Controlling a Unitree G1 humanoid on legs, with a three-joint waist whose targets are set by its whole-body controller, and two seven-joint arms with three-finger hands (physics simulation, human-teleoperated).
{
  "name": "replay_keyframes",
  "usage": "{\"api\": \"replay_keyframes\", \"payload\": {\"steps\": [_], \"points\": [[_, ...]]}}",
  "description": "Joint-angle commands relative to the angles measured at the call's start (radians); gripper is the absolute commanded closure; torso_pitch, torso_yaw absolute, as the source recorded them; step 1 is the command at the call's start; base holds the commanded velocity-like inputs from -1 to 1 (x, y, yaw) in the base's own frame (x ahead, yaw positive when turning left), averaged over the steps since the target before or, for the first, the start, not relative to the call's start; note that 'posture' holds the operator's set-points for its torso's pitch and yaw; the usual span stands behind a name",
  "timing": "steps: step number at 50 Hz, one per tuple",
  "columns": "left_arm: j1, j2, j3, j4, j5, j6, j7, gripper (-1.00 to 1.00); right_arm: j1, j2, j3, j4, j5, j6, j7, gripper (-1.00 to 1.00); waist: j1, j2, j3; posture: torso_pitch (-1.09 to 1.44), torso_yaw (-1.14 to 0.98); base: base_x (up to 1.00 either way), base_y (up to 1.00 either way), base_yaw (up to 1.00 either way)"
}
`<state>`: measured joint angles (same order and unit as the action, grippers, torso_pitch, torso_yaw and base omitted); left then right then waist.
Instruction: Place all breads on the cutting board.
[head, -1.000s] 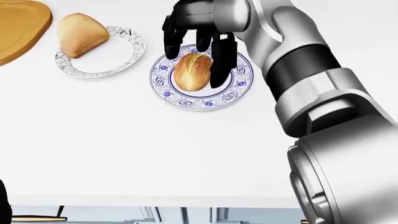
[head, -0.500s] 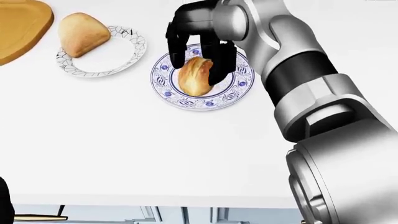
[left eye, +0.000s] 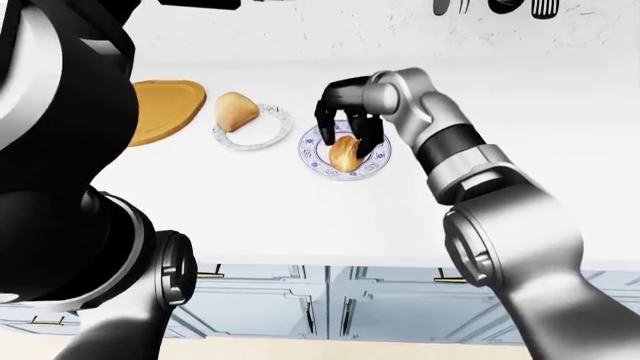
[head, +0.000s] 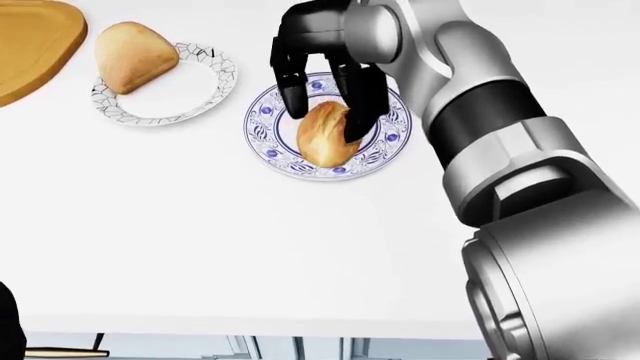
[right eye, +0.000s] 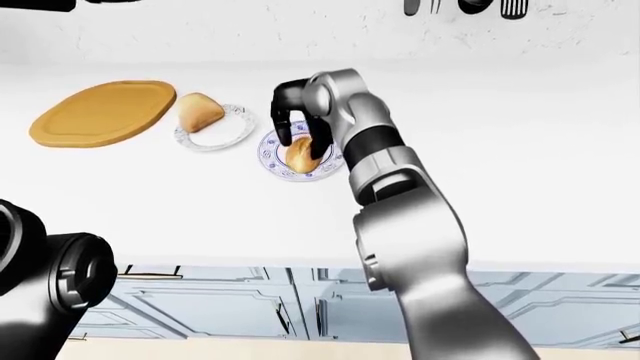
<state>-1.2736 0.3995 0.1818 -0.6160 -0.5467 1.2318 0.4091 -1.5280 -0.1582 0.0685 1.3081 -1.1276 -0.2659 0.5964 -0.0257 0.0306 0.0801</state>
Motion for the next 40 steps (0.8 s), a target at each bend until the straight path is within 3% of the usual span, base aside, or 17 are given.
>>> {"api": "replay_keyframes", "payload": {"steps": [1,4,28,40], "points": [[-0.028,0.008,0.010,-0.004,0.009,-0.025,0.000,-1.00,-0.044,-0.012,-0.008,-0.033,0.007,-0.002,-0.007,0.85,-0.001,0.002,-0.032,0.00,0.00,0.00,0.00,0.00],[-0.030,0.007,0.011,-0.006,0.009,-0.020,0.001,-1.00,-0.047,-0.013,-0.007,-0.034,0.006,-0.002,-0.006,1.00,-0.001,0.002,-0.031,0.00,0.00,0.00,0.00,0.00],[-0.031,0.005,0.012,-0.007,0.014,-0.018,-0.003,-1.00,-0.097,-0.038,-0.021,-0.054,0.029,-0.017,0.029,1.00,-0.002,0.001,-0.026,0.00,0.00,0.00,0.00,0.00],[-0.031,0.005,0.013,-0.006,0.016,-0.018,-0.005,-1.00,-0.147,-0.058,-0.080,-0.046,0.136,-0.052,-0.133,1.00,0.000,0.000,-0.026,0.00,0.00,0.00,0.00,0.00]]}}
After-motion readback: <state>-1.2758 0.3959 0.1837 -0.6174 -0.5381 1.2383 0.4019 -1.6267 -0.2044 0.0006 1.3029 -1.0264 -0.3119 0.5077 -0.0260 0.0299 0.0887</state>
